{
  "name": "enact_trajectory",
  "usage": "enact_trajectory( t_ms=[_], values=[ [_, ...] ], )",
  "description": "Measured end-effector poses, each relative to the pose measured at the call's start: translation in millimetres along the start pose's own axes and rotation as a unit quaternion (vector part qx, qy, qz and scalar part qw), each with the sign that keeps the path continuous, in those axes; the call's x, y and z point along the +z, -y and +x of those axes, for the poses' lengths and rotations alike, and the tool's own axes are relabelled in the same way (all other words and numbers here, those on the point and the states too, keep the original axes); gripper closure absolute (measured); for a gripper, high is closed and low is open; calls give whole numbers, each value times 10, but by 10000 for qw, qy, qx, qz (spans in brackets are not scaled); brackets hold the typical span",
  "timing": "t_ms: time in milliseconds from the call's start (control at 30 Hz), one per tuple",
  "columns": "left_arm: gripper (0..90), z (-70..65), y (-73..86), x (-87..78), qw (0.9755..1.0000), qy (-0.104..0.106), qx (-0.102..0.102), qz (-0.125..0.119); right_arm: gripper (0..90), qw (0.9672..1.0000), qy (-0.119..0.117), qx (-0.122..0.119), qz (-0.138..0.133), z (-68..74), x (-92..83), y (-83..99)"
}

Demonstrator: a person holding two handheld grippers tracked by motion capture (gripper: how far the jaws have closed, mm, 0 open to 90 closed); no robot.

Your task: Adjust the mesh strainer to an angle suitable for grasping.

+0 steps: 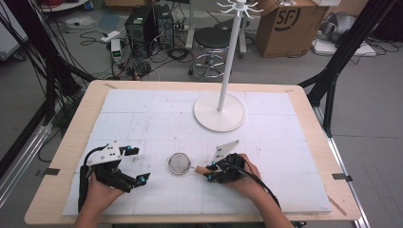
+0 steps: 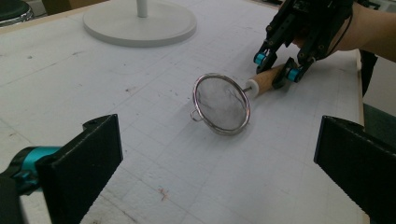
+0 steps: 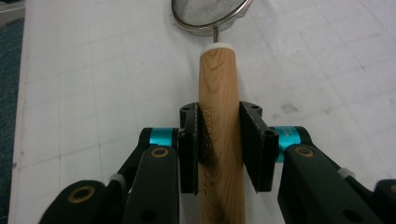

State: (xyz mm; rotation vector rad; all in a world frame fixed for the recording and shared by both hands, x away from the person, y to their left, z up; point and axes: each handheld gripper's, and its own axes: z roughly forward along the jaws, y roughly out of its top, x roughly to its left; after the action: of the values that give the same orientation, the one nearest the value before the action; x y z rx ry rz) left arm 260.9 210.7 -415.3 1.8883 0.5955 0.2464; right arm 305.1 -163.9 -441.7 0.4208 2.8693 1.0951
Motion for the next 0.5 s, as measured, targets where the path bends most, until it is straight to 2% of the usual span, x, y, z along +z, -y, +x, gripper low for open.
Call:
enact_trajectory(
  t_ms=[200,367,500],
  values=[
    [16,-5,1,15,10000,10,6,28,700,9998,-145,-153,15,72,124,-137],
    [16,-5,4,15,10000,8,0,39,699,9988,-302,-377,39,178,278,-310],
    [16,-2,19,6,10000,11,-20,20,696,9988,-242,-420,30,201,305,-340]
  ],
)
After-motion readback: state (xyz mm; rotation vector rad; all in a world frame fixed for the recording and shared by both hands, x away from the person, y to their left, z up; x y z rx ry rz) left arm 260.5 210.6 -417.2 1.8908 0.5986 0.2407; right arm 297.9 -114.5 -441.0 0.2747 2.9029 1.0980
